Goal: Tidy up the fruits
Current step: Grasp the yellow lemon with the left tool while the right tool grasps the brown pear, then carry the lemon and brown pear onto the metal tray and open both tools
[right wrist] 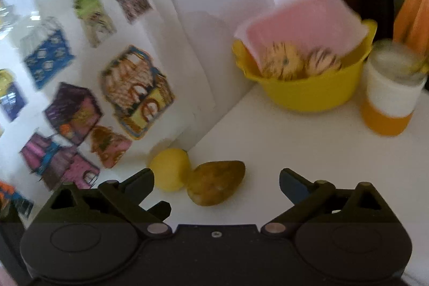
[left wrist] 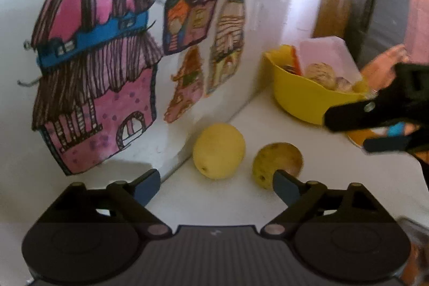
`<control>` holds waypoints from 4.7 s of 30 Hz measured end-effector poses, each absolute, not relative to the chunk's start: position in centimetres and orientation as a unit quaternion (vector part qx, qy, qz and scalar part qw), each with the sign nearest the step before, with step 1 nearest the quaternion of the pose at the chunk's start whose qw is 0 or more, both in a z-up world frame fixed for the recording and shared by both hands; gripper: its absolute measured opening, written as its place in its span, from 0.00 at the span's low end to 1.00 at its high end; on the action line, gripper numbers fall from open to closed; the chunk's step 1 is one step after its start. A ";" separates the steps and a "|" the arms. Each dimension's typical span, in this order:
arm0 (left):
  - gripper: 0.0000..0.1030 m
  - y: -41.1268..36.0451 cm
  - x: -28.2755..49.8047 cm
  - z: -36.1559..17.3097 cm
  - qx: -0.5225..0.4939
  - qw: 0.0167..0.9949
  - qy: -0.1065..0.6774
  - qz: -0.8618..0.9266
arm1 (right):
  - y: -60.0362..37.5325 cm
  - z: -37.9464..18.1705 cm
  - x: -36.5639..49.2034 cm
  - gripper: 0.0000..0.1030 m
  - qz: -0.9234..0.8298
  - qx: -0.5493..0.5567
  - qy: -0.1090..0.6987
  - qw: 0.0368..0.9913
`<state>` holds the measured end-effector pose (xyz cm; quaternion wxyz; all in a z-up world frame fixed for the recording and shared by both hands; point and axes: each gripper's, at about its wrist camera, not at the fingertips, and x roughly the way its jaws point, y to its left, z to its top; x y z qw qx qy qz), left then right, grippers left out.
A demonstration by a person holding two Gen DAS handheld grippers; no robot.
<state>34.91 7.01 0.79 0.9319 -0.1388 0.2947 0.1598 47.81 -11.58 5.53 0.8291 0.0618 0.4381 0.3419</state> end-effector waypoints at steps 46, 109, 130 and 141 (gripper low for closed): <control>0.56 6.8 33.9 -1.9 -0.207 0.924 0.289 0.142 | -12.0 -0.6 47.6 0.58 0.327 0.143 0.528 0.770; 0.55 6.3 30.6 -0.9 -0.156 0.935 0.304 0.092 | -8.9 2.1 43.1 0.53 0.334 0.097 0.444 0.826; 0.55 -6.1 18.9 3.8 -0.120 0.944 0.296 -0.076 | -28.7 8.5 24.2 0.53 0.268 0.148 0.411 0.859; 0.55 -10.1 15.8 1.7 -0.097 0.934 0.322 -0.117 | -33.5 5.3 18.9 0.53 0.216 0.171 0.418 0.866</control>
